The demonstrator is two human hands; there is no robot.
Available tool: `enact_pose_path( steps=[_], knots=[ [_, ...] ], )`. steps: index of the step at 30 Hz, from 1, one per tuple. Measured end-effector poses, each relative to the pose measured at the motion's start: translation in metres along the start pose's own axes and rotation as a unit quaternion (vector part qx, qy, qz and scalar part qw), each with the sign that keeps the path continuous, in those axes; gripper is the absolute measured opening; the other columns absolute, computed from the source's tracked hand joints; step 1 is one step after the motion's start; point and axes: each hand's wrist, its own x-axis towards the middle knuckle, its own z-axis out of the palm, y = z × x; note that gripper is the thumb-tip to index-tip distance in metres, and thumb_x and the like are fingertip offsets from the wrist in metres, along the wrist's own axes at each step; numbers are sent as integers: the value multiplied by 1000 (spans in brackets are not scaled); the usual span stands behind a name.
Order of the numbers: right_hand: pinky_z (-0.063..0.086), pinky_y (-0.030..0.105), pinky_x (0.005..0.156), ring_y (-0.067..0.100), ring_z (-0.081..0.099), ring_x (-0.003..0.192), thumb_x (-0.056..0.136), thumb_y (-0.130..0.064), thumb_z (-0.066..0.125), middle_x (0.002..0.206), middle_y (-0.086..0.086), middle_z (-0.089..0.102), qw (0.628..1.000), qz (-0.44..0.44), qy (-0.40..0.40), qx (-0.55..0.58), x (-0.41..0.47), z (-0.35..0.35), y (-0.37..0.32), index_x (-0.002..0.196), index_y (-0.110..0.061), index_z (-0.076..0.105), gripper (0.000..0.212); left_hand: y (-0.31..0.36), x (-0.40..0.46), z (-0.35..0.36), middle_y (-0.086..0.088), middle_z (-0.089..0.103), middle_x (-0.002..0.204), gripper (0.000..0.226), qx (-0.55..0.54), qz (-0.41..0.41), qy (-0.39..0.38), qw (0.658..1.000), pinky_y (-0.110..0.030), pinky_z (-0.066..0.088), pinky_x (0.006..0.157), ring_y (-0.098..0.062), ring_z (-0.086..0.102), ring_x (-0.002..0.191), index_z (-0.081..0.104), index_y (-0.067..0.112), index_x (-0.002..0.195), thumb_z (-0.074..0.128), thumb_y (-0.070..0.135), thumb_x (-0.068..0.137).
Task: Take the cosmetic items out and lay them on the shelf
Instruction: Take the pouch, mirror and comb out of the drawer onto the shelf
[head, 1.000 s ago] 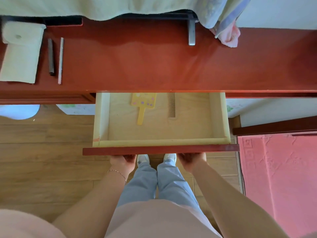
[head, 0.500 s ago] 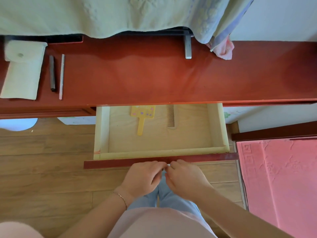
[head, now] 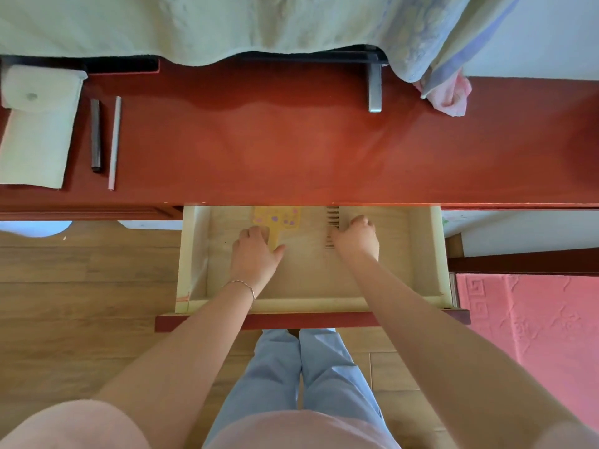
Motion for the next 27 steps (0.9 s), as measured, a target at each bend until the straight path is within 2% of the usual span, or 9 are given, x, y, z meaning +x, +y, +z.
enact_pose_path(
  steps=[3, 6, 9, 11, 15, 18, 20, 23, 27],
  knots=[
    [46, 43, 90, 37, 47, 118, 86, -39, 58, 134, 16, 40, 999, 34, 17, 5, 8, 10, -1, 134, -1, 28, 68, 4, 3, 4, -14, 49, 115, 43, -10, -11, 5, 1000, -37, 40, 87, -34, 51, 102, 48, 3, 112, 64, 31, 83],
    [44, 40, 91, 35, 48, 118, 89, -36, 57, 134, 18, 41, 999, 15, 27, -45, 8, 17, -3, 134, 2, 26, 67, 7, 1, 6, -16, 48, 120, 38, 27, -17, 0, 999, -37, 39, 86, -35, 51, 105, 45, 1, 116, 57, 23, 88],
    [45, 38, 87, 34, 50, 117, 88, -32, 58, 134, 16, 42, 999, 47, 3, -27, 9, 15, -7, 134, 1, 28, 64, 12, -3, 4, -16, 46, 120, 35, 37, -14, -17, 999, -37, 41, 84, -34, 52, 104, 44, 1, 119, 53, 17, 89],
    [46, 35, 81, 32, 55, 111, 86, -27, 60, 128, 13, 51, 997, 78, -22, 6, 12, 9, -10, 130, -2, 36, 56, 12, -5, 2, -14, 49, 114, 33, -13, -46, -26, 999, -35, 42, 74, -34, 55, 97, 45, 5, 114, 56, 17, 85],
    [50, 32, 64, 28, 62, 79, 81, -11, 53, 95, 13, 68, 992, 62, -83, 72, 6, -2, -5, 104, -3, 59, 25, 11, -10, -5, -5, 62, 80, 19, -111, -73, -72, 989, -29, 39, 54, -23, 58, 70, 47, 14, 101, 55, 17, 84],
    [55, 38, 72, 27, 61, 69, 78, -5, 53, 73, 13, 67, 980, 41, -123, 153, -7, -7, 1, 85, -5, 61, 10, 14, -19, -13, 0, 60, 73, 3, -185, -86, -98, 974, -27, 40, 55, -18, 55, 66, 56, 17, 87, 55, 19, 88],
    [52, 37, 64, 25, 57, 62, 78, -3, 55, 73, 16, 66, 967, 46, -148, 204, -16, -12, 4, 76, -7, 60, 7, 16, -25, -18, -2, 57, 70, 14, -226, -94, -113, 963, -27, 37, 57, -20, 50, 65, 57, 18, 73, 57, 19, 87],
    [39, 31, 50, 22, 48, 53, 79, -2, 55, 74, 19, 62, 954, 49, -180, 235, -28, -24, 10, 76, -4, 60, 6, 20, -37, -31, -6, 63, 77, 8, -263, -99, -133, 950, -22, 38, 57, -15, 50, 60, 64, 15, 80, 59, 16, 86],
    [39, 22, 40, 17, 45, 47, 83, 3, 53, 67, 15, 57, 936, 64, -201, 281, -40, -45, 17, 75, 1, 58, 10, 18, -54, -44, -4, 66, 75, 7, -316, -108, -176, 926, -13, 43, 52, -8, 51, 55, 67, 8, 87, 60, 9, 85]
  ],
)
